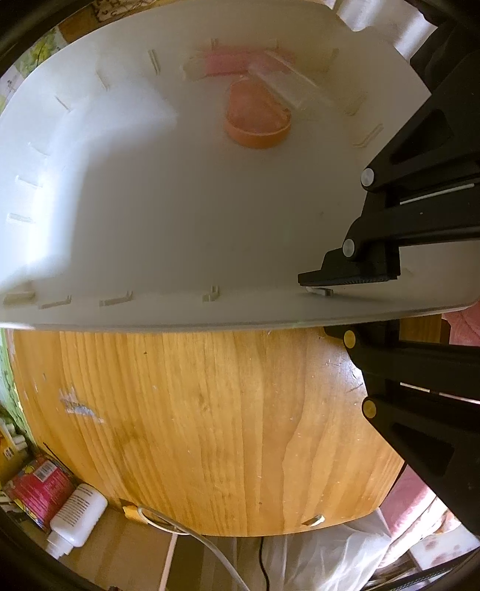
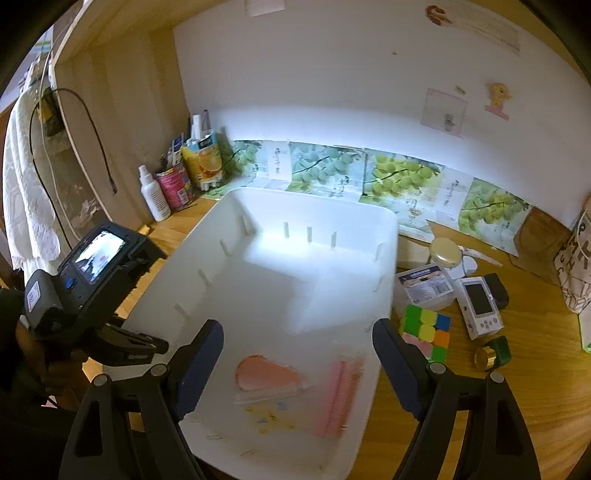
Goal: Organize rigid objects
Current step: 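Place the clear plastic box into the white bin and open the right gripper, then grasp the Rubik's cube with the right gripper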
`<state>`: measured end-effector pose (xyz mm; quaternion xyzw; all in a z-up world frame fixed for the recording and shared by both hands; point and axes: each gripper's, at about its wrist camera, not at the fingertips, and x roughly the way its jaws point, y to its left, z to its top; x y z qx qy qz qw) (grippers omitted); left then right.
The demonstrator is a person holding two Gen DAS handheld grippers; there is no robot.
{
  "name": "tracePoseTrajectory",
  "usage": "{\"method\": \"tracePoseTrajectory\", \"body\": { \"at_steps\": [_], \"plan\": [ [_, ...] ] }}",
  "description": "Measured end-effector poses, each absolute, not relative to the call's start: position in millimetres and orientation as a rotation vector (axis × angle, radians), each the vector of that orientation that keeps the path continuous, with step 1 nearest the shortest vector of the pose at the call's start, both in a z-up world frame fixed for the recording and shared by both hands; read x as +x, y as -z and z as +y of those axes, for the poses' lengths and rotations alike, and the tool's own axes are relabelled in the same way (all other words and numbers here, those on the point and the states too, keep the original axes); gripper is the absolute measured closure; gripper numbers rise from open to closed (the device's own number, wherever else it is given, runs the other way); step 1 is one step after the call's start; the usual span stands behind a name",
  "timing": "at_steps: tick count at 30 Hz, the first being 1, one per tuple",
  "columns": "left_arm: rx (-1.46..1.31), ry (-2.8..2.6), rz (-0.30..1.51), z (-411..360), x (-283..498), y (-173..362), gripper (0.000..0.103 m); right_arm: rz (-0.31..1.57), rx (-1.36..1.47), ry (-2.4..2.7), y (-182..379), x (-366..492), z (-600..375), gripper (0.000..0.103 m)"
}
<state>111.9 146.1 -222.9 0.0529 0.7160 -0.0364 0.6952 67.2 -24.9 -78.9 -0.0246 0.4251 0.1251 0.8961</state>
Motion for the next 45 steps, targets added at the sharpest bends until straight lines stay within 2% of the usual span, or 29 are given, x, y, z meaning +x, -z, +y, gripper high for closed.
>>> {"method": "tracePoseTrajectory", "body": {
  "at_steps": [24, 45],
  "plan": [
    [0.014, -0.12, 1.575, 157, 115, 224, 0.09, 0.828, -0.046, -0.24, 123, 81, -147, 0.02],
    [-0.042, -0.263, 1.578, 168, 117, 228, 0.085, 0.806, -0.184, -0.443, 183, 106, -146, 0.02]
  ]
}}
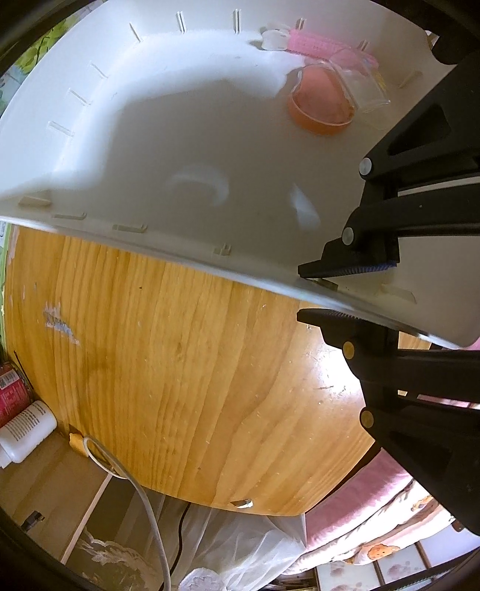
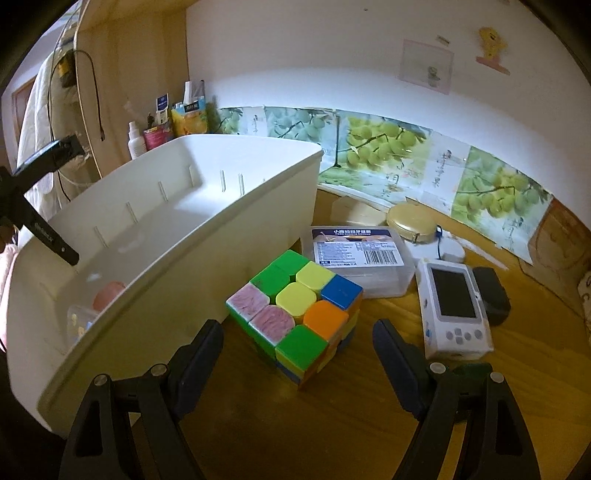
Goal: Organize rigid objects
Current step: 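Grasp the Rubik's cube with the right gripper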
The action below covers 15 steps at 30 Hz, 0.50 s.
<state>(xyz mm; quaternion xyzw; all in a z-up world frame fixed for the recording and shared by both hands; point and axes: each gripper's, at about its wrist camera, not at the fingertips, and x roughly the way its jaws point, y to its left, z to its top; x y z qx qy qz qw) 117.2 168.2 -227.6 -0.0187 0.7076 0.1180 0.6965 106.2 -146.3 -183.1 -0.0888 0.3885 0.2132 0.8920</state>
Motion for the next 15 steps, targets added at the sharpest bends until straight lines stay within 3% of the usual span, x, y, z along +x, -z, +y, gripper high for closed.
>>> {"method": "tracePoseTrajectory", "body": {
  "at_steps": [15],
  "plan": [
    [-0.015, -0.265, 1.593, 164, 120, 230, 0.083, 0.823, -0.176, -0.435, 198, 124, -140, 0.02]
  ]
}}
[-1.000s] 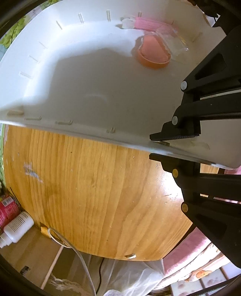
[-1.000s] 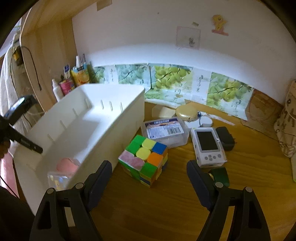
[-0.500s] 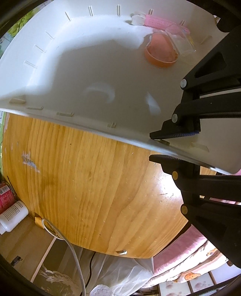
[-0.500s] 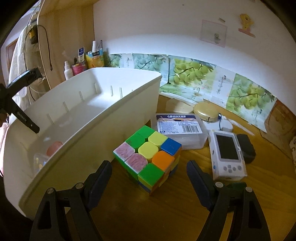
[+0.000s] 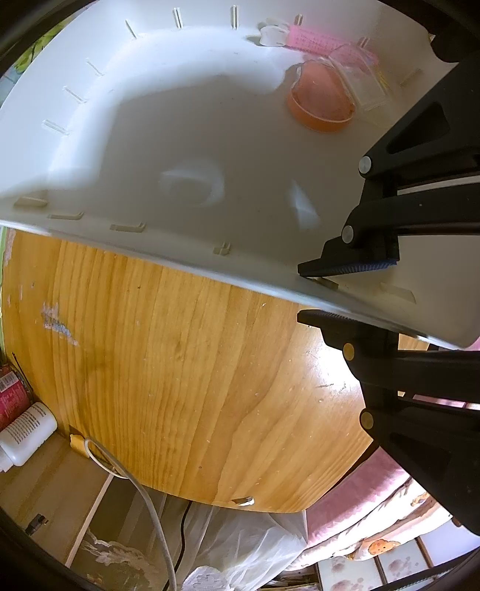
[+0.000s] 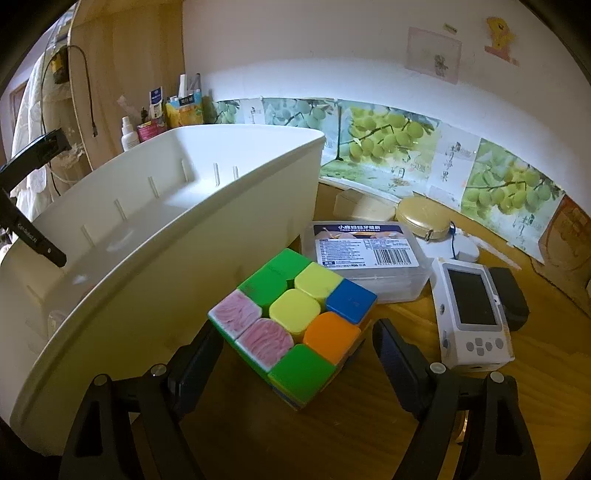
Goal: Organize rigid objects
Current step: 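Grasp the Rubik's cube with the right gripper, then carry the Rubik's cube over the white bin and lower it inside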
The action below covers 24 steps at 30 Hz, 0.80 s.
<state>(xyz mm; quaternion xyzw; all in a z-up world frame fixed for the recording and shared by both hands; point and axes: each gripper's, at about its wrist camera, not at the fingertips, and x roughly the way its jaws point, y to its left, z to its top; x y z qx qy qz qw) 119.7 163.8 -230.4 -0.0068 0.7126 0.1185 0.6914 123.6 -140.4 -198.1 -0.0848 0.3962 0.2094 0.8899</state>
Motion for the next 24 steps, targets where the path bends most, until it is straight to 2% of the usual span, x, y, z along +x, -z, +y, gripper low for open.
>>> {"method": "tracePoseTrajectory", "body": {
  "at_steps": [5, 7, 24],
  "plan": [
    [-0.015, -0.266, 1.592, 164, 119, 231, 0.083, 0.821, -0.163, -0.434, 198, 126, -141, 0.02],
    [-0.015, -0.266, 1.591, 164, 119, 231, 0.083, 0.81, -0.159, -0.444, 197, 125, -140, 0.025],
    [0.014, -0.252, 1.571, 159, 116, 226, 0.083, 0.815, -0.19, -0.382, 187, 116, -145, 0.025]
  ]
}}
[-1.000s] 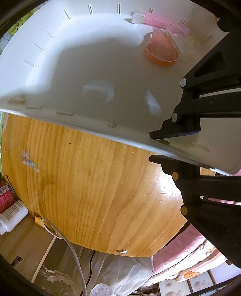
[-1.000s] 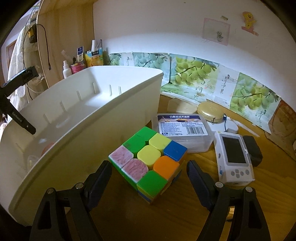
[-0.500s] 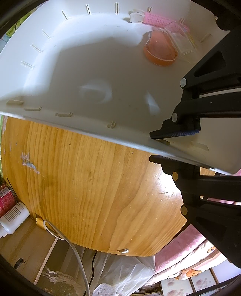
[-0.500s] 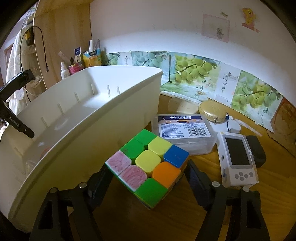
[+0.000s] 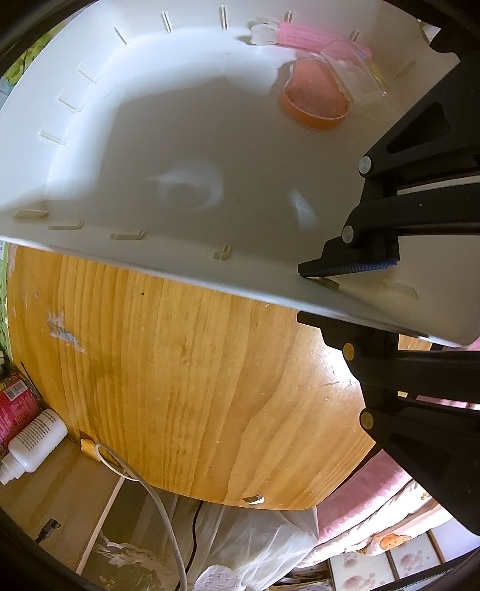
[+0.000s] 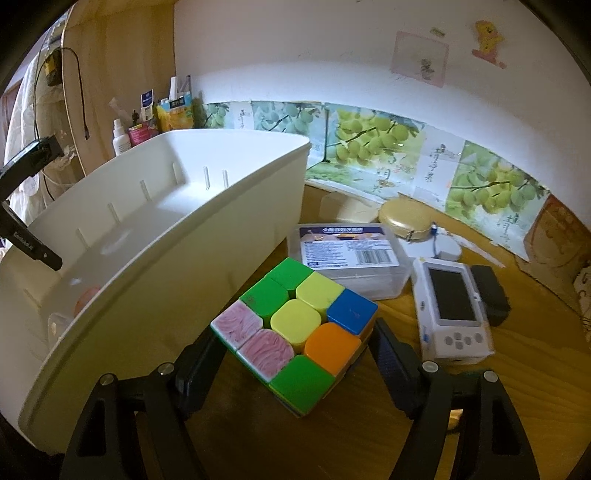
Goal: Organize rigid objects
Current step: 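Carry the Rubik's cube over the white bin and lower it inside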
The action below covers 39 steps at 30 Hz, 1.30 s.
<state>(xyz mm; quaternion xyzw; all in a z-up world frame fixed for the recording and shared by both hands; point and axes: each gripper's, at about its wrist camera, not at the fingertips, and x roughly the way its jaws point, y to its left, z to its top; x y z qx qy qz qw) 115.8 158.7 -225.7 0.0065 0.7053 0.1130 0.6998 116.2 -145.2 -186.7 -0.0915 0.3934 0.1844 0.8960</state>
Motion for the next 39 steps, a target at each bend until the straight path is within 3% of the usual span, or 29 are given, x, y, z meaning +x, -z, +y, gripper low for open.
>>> {"method": "tracePoseTrajectory", "body": {
  "at_steps": [25, 39],
  "plan": [
    [0.075, -0.055, 1.563, 155, 108, 220, 0.091, 0.673, -0.195, -0.181, 91, 74, -104, 0.025],
    [0.151, 0.111, 1.58, 154, 107, 220, 0.093, 0.661, -0.181, -0.188, 76, 49, -43, 0.025]
  ]
}}
